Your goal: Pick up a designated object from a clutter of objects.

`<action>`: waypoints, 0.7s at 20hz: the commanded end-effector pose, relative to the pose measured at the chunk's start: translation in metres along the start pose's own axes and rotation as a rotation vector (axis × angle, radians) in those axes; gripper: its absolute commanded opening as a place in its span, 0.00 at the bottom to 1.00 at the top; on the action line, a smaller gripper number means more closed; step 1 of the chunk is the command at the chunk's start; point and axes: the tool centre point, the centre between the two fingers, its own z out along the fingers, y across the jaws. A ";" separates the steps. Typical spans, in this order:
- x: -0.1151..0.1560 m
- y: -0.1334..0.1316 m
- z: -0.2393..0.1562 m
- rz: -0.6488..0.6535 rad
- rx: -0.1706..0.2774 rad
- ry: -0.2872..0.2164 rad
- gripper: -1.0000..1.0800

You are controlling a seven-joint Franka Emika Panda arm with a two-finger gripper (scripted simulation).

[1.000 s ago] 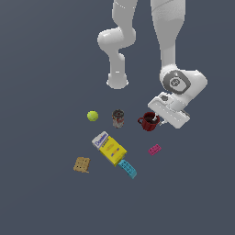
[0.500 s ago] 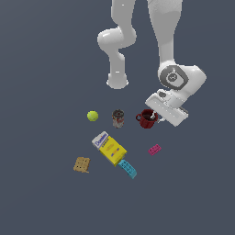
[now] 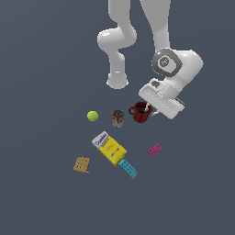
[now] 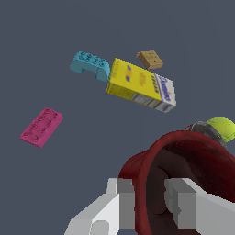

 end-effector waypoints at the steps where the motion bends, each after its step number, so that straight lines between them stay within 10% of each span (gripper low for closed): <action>1: 0.015 0.017 -0.010 0.002 0.002 0.001 0.00; 14: 0.093 0.109 -0.060 0.001 0.005 -0.002 0.00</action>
